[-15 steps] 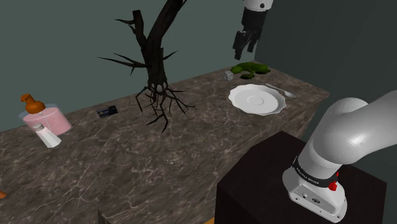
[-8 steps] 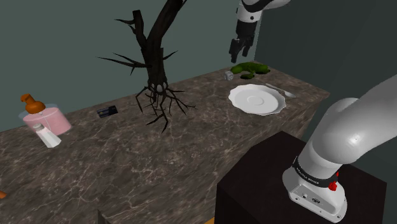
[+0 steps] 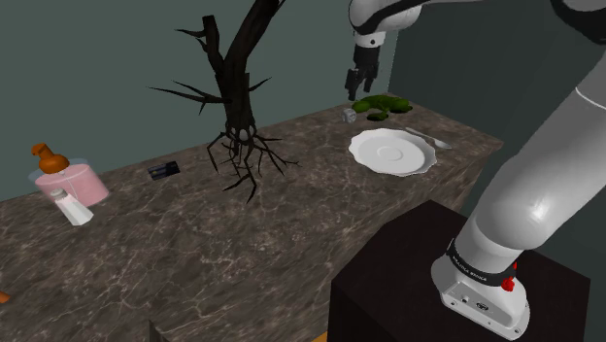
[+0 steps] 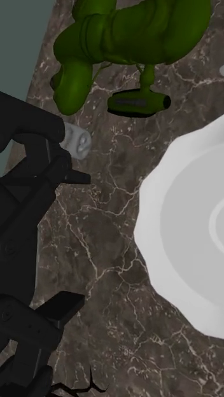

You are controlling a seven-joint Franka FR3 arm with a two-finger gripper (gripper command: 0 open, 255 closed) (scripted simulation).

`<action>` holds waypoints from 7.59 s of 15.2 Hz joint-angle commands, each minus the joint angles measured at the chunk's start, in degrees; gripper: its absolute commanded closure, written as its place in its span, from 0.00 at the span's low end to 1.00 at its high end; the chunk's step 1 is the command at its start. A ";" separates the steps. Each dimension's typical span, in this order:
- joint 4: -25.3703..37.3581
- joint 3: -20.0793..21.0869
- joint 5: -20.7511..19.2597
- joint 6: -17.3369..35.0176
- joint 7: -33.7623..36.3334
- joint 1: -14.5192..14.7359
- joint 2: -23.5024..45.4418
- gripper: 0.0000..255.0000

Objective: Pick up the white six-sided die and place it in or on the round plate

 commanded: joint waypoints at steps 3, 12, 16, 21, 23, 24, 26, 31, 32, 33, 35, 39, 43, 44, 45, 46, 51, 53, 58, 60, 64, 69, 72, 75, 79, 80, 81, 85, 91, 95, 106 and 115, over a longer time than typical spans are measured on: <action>5.92 -1.94 3.02 1.39 -4.30 -0.98 9.14 0.00; 24.72 -2.94 10.61 -0.29 -12.75 -6.56 30.83 0.00; 30.50 -2.46 12.20 -1.06 -14.21 -8.62 36.89 0.00; 28.41 -2.15 12.74 2.17 -14.57 -8.66 38.10 0.00; 27.84 -2.04 12.92 3.16 -14.69 -8.68 38.54 0.00; 27.83 -2.04 12.93 3.16 -14.69 -8.69 38.54 0.00; 27.84 -2.03 12.92 3.16 -14.68 -8.69 38.54 0.00; 28.55 -2.02 12.96 2.70 -14.72 -8.84 38.81 1.00; 28.03 -2.04 12.87 2.89 -14.61 -8.66 38.45 1.00; 27.70 -1.96 12.95 3.41 -14.55 -8.58 38.66 1.00; 27.63 -1.99 12.98 3.52 -14.73 -8.71 38.71 1.00; 27.29 -1.93 13.01 3.88 -14.58 -8.55 38.72 1.00; 28.84 -2.44 12.66 1.30 -14.51 -8.46 37.68 1.00; 29.21 -2.50 12.55 0.67 -14.43 -8.44 37.40 1.00; 29.59 -2.56 12.43 0.04 -14.36 -8.43 37.13 1.00; 29.99 -2.62 12.32 -0.60 -14.28 -8.41 36.88 1.00; 34.21 -1.82 12.57 -2.01 -13.09 -7.74 39.23 0.00; 38.46 -1.07 12.72 -3.52 -11.89 -7.05 41.53 0.00; 39.97 -0.48 13.03 -2.63 -11.29 -6.58 43.69 0.00; 39.14 -0.37 13.20 -1.36 -11.40 -6.56 44.14 0.00; 38.14 -0.23 13.42 0.24 -11.56 -6.55 44.77 0.00; 38.14 -0.23 13.42 0.24 -11.56 -6.56 44.77 0.00; 38.14 -0.23 13.42 0.23 -11.56 -6.56 44.77 1.00; 38.07 -0.21 13.43 0.35 -11.50 -6.50 44.81 1.00; 38.08 -0.20 13.43 0.36 -11.50 -6.50 44.84 1.00; 38.14 -0.23 13.42 0.24 -11.56 -6.55 44.77 1.00; 38.49 -0.29 13.33 -0.37 -11.50 -6.55 44.51 1.00; 40.11 -0.50 12.99 -2.88 -11.25 -6.56 43.57 1.00; 43.10 -0.75 12.58 -6.86 -10.91 -6.70 42.52 1.00; 45.52 -0.87 12.37 -9.67 -10.70 -6.88 42.09 1.00; 19.54 -3.03 7.32 -2.56 -10.34 -2.64 22.57 1.00; -5.65 -3.71 -0.92 2.46 -7.06 -1.51 0.97 1.00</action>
